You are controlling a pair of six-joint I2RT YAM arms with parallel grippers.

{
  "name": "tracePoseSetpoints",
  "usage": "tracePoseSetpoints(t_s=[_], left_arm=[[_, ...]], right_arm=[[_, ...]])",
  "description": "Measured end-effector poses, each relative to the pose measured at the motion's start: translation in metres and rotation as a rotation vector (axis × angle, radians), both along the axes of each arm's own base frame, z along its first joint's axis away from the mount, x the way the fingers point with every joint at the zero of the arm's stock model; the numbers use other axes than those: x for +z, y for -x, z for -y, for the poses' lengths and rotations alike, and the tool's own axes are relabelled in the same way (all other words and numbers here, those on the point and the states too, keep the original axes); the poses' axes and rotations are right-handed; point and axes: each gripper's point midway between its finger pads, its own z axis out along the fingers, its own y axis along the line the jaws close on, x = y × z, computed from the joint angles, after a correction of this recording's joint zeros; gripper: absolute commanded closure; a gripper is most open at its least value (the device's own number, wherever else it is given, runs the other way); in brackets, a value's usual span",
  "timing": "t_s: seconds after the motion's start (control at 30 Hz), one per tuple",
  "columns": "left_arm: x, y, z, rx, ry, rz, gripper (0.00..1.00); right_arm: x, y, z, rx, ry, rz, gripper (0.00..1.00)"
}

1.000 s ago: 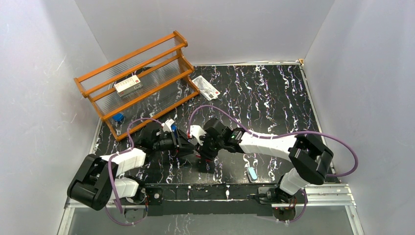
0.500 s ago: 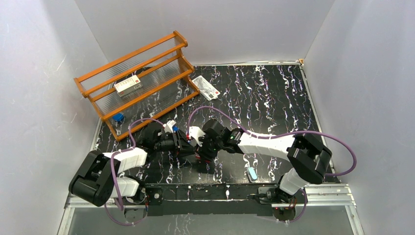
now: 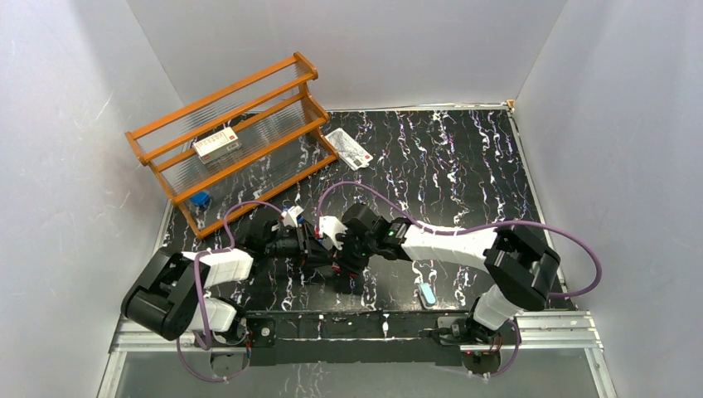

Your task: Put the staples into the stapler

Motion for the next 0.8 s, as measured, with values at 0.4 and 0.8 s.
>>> tracePoseSetpoints(t_s=[0.4, 0.8], left_arm=[[-0.004, 0.006, 0.005, -0.036, 0.000, -0.021, 0.75], [-0.011, 0.008, 0.006, -0.048, -0.004, -0.049, 0.75]], right_arm=[[-0.007, 0.004, 0.001, 0.013, 0.027, -0.012, 0.57], [-0.014, 0.006, 0.001, 0.021, 0.044, -0.017, 0.54]])
